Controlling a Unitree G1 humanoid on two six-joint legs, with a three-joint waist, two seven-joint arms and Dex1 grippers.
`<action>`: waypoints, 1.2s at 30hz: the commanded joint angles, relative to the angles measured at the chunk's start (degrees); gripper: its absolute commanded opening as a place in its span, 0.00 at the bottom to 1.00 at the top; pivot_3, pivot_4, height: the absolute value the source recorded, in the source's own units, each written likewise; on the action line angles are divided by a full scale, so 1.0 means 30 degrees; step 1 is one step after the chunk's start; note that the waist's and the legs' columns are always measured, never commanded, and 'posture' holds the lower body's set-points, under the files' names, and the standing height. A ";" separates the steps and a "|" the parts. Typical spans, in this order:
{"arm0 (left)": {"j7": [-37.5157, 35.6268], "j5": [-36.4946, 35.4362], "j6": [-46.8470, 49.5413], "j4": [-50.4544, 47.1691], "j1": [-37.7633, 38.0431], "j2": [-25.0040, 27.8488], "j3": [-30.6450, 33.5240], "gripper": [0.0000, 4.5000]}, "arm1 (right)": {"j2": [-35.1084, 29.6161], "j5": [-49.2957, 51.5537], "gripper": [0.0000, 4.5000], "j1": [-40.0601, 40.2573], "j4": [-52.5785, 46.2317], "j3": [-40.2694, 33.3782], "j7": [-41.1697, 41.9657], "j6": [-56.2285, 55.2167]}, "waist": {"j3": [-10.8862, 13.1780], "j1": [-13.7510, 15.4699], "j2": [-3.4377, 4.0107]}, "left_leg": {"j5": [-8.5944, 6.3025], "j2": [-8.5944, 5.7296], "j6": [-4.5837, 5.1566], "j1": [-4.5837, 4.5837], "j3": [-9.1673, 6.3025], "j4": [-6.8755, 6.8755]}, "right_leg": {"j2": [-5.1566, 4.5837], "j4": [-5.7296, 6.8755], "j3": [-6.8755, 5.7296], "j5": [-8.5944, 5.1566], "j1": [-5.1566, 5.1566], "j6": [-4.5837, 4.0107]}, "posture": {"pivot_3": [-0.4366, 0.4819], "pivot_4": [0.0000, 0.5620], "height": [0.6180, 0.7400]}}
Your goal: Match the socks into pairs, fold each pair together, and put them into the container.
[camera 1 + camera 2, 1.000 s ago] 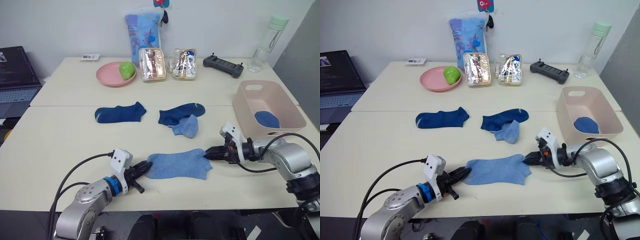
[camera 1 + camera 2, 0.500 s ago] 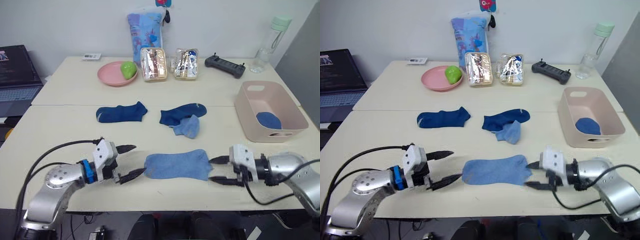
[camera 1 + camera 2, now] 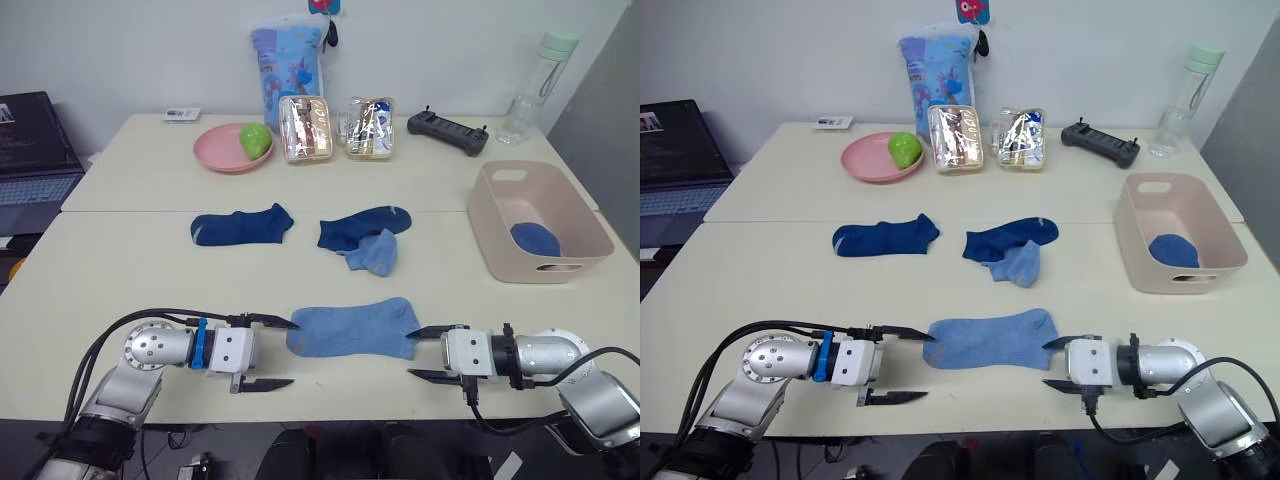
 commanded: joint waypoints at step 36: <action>0.0738 -1.4671 2.0115 -1.0539 0.3413 0.6220 0.3335 0.01 | -0.3427 1.4932 0.00 0.0711 -0.7811 -0.4400 0.0809 1.4598 | 0.0069 -0.0047 -0.0027 | 0.0012 0.0012 0.0023 0.0001 -0.0092 0.0003 | 0.0007 0.0019 -0.0064 -0.0007 0.0024 0.0005 | 0.48 0.27 1.00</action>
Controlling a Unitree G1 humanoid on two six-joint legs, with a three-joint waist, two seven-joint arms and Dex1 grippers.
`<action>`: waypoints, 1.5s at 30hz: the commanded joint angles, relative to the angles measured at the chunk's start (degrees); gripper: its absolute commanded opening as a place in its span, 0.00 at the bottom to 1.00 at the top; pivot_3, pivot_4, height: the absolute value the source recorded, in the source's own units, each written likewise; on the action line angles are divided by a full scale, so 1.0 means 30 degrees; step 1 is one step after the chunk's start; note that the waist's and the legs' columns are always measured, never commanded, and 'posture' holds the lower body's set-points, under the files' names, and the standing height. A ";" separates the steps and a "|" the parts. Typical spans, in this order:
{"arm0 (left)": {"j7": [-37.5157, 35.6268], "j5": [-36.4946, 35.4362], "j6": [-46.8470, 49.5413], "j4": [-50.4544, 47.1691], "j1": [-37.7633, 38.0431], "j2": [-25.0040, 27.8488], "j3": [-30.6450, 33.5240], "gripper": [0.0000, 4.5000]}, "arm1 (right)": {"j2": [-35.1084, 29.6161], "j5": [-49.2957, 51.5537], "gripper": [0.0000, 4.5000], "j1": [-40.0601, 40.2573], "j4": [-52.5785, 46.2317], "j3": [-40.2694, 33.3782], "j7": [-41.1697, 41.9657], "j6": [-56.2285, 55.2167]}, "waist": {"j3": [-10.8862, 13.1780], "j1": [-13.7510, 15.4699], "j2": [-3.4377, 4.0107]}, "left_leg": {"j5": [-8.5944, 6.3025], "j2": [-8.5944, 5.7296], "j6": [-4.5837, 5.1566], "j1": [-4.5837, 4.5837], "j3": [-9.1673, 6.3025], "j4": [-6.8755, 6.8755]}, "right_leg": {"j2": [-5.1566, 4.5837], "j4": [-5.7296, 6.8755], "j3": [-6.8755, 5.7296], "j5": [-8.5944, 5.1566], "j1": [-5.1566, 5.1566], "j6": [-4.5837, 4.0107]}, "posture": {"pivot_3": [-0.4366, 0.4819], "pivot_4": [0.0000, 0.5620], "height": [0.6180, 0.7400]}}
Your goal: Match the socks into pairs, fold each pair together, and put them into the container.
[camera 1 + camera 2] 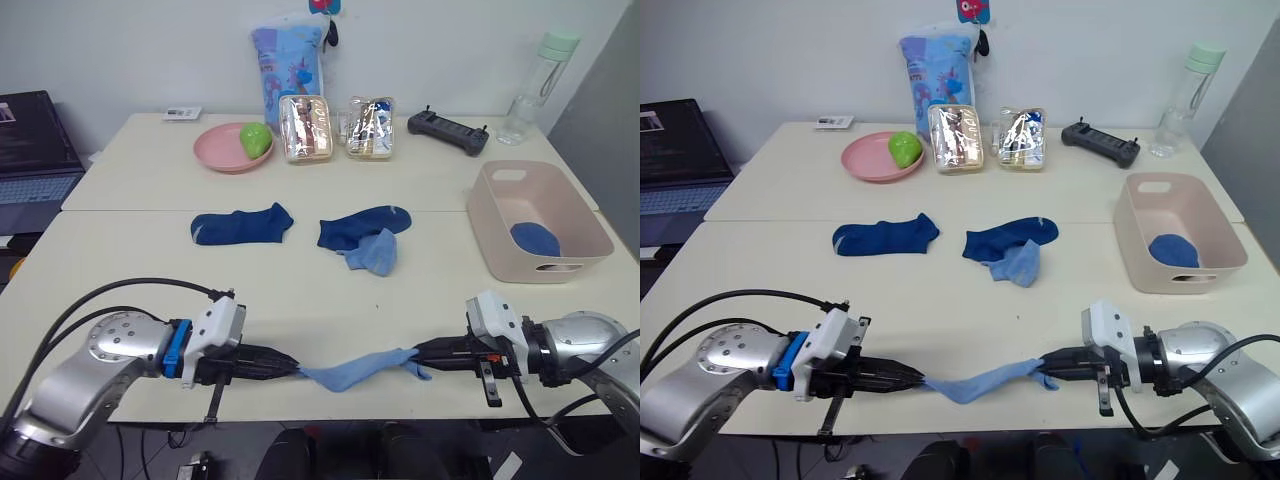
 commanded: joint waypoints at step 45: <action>0.2953 0.4266 0.3642 0.4532 -0.3401 -0.4959 -0.1051 0.77 | 0.1582 -0.2824 0.63 -0.3783 0.5677 -0.0247 -0.0145 0.2830 | 0.0025 0.0043 -0.0039 | 0.0004 -0.0012 -0.0008 -0.0072 0.0020 0.0011 | -0.0010 -0.0020 0.0033 0.0005 -0.0067 -0.0003 | 0.48 0.27 1.00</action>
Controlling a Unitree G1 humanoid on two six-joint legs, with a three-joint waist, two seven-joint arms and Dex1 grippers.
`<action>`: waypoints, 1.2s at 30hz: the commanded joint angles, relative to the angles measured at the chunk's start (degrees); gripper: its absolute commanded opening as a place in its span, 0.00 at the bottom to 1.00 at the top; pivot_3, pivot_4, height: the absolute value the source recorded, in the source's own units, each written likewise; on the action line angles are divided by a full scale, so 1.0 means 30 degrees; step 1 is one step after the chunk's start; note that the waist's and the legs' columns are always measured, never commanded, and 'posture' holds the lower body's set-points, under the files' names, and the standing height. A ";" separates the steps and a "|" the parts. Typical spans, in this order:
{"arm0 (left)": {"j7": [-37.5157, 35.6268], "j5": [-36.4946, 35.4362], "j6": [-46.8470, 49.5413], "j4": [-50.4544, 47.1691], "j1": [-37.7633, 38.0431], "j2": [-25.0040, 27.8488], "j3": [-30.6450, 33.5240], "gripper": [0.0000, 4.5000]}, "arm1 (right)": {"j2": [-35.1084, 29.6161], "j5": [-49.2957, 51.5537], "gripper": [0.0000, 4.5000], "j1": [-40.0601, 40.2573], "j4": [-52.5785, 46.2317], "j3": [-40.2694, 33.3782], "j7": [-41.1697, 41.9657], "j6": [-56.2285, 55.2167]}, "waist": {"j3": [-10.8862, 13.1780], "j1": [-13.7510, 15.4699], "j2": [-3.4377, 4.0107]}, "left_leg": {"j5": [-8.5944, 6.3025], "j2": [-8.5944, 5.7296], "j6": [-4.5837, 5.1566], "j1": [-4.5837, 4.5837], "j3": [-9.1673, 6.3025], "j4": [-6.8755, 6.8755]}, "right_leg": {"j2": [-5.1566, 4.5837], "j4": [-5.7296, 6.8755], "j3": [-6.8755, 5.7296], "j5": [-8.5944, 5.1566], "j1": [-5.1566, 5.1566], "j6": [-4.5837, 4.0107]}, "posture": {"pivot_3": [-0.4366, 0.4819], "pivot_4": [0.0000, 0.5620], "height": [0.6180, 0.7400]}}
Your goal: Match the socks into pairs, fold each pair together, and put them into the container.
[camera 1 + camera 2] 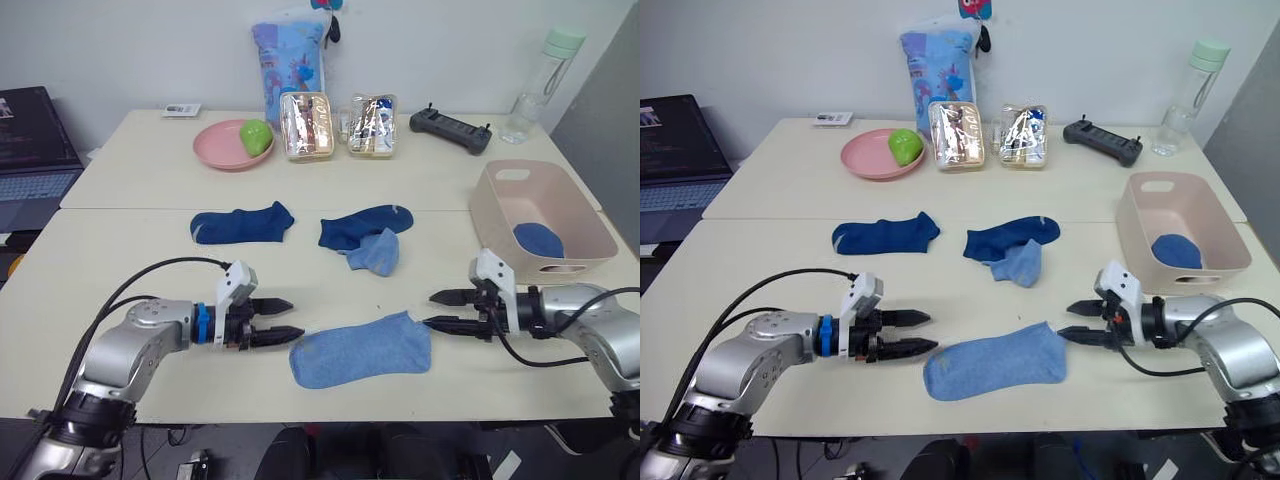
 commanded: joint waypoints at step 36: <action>-0.0220 0.2356 -0.2406 0.1969 -0.2076 -0.0834 -0.0975 0.00 | 0.0963 0.0285 0.01 0.2288 -0.2732 0.0329 -0.1694 0.0398 | -0.0003 0.0006 0.0004 | 0.0000 -0.0002 -0.0001 0.0034 -0.0002 -0.0003 | 0.0003 0.0022 -0.0016 0.0002 0.0026 0.0000 | 0.48 0.27 1.00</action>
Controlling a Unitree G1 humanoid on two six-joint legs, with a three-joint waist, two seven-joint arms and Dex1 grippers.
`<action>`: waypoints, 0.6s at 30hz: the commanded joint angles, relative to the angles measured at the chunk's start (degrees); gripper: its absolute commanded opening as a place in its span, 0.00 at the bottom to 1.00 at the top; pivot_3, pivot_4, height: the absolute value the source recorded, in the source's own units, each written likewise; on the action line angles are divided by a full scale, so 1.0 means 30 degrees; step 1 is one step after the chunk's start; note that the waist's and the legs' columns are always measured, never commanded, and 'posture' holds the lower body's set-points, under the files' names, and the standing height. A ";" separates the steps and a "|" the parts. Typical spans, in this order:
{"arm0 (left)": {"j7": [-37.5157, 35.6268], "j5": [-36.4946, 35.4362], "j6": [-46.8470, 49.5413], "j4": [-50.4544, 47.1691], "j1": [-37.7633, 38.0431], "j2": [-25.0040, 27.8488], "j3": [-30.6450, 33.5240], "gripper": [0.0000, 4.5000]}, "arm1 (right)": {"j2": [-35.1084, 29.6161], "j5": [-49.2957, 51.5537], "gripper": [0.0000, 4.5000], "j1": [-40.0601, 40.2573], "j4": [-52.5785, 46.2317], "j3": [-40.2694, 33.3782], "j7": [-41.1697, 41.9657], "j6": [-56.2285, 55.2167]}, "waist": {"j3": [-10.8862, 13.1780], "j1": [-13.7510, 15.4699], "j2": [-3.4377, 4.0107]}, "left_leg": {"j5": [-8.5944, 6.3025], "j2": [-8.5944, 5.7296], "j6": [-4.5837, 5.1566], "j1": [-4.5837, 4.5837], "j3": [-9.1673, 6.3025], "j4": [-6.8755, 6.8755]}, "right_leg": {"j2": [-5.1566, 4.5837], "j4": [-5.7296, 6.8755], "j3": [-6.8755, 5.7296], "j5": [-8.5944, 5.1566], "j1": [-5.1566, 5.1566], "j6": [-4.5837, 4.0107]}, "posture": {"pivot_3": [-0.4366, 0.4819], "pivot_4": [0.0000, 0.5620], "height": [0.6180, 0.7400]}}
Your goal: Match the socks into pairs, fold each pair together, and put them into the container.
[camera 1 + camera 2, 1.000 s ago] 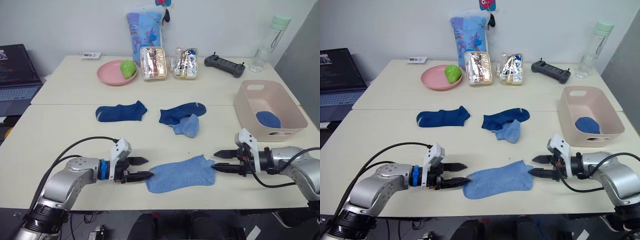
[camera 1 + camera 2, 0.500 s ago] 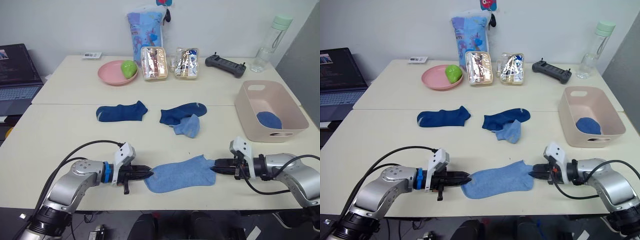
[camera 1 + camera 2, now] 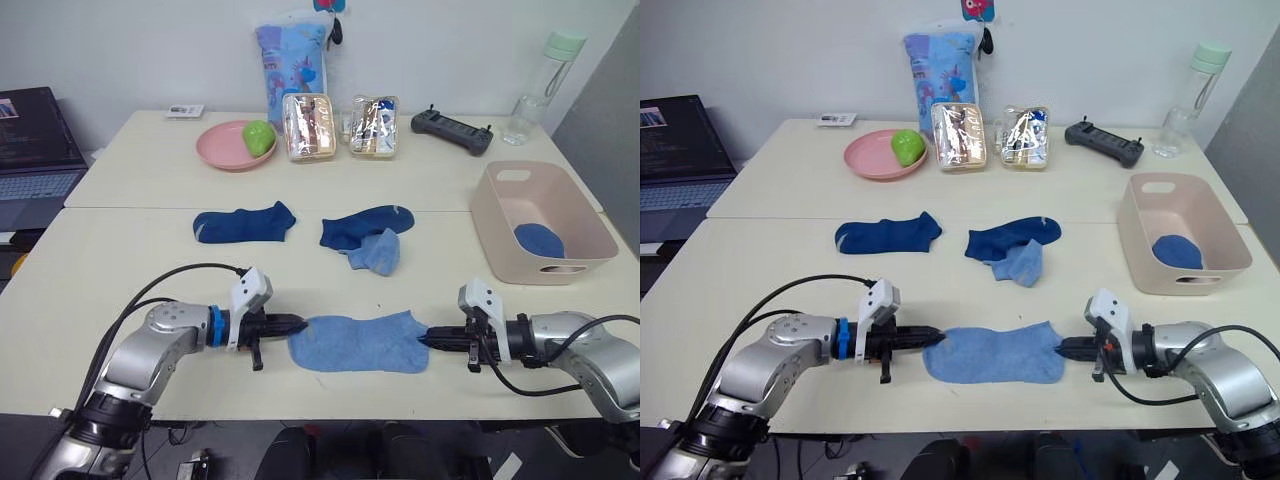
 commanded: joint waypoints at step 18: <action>0.0079 -0.0242 -0.1978 0.0102 -0.0422 -0.0173 0.2628 0.55 | -0.0512 0.0126 0.62 0.1549 -0.2548 -0.3122 -0.1886 -0.1365 | 0.0003 -0.0056 -0.0006 | 0.0000 0.0000 0.0000 -0.0005 0.0007 0.0013 | 0.0000 0.0001 0.0008 0.0001 -0.0002 0.0003 | 0.48 0.27 1.00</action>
